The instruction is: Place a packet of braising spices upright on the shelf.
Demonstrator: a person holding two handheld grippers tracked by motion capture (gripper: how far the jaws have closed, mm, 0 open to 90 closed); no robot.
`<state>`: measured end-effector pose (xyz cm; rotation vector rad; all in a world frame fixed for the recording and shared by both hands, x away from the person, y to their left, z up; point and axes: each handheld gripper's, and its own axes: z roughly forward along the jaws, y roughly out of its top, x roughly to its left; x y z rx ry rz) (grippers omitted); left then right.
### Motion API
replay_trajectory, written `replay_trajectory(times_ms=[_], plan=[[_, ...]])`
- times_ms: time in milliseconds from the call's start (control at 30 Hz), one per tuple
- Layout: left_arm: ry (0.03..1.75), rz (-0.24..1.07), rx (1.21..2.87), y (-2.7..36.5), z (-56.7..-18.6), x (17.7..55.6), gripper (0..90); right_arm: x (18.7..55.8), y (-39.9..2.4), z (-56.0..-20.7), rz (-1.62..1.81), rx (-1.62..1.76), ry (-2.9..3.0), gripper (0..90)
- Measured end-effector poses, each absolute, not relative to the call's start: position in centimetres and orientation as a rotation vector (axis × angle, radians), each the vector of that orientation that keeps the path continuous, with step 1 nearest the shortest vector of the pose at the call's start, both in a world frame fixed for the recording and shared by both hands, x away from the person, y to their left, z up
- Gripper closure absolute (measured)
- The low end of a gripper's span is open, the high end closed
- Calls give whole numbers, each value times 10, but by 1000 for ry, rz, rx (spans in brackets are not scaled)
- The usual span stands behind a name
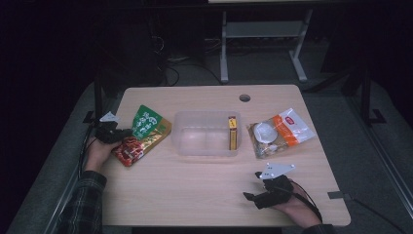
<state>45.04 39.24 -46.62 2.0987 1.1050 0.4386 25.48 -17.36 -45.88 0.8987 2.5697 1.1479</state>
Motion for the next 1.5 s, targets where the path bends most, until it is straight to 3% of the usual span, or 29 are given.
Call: replay_trajectory(times_ms=[833,1500], plan=[[1132,294,1996,412,-431,411,900,254,-174,-456,1160,860,2574,164],[958,252,1916,394,-385,351,900,255,-171,-453,1169,857,2592,163]])
